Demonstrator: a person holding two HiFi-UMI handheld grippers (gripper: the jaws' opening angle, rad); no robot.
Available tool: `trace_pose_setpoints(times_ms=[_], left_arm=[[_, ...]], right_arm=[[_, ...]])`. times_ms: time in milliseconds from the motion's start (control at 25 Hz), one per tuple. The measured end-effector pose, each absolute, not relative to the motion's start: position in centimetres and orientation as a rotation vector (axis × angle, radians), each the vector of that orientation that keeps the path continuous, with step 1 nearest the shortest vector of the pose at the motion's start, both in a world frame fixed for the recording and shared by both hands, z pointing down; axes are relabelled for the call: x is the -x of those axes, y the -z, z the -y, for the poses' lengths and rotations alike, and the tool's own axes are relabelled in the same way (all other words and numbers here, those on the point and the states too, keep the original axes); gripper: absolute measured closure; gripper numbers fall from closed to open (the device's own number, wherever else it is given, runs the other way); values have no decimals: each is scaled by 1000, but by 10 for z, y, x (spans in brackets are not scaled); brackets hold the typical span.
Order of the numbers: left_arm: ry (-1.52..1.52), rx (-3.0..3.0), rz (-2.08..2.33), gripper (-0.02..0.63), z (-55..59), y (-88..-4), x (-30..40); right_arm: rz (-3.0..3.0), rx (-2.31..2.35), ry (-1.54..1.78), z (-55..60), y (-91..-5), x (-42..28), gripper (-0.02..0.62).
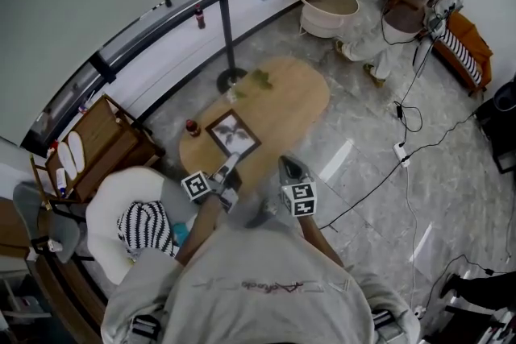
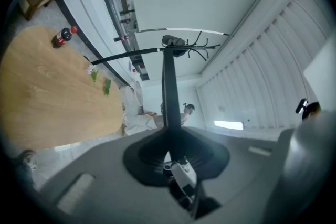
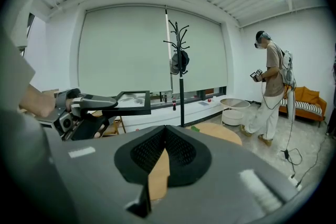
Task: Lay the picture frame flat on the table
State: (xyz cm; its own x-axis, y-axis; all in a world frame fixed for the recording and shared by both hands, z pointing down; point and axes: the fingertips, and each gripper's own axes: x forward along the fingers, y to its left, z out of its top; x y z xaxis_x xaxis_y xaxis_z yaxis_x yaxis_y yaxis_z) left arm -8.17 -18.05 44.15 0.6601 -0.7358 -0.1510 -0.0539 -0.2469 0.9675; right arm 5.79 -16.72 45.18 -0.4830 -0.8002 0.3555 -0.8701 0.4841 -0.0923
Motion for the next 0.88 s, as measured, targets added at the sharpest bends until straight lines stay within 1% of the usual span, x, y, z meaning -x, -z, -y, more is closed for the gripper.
trace_pose_setpoints(times_ms=[520, 880], left_arm=[[751, -1701, 674, 538, 284, -445, 31], [737, -1666, 693, 538, 322, -461, 10]], right_arm=[[2491, -1382, -390, 274, -457, -108, 591], [2447, -1410, -432, 321, -478, -142, 592]])
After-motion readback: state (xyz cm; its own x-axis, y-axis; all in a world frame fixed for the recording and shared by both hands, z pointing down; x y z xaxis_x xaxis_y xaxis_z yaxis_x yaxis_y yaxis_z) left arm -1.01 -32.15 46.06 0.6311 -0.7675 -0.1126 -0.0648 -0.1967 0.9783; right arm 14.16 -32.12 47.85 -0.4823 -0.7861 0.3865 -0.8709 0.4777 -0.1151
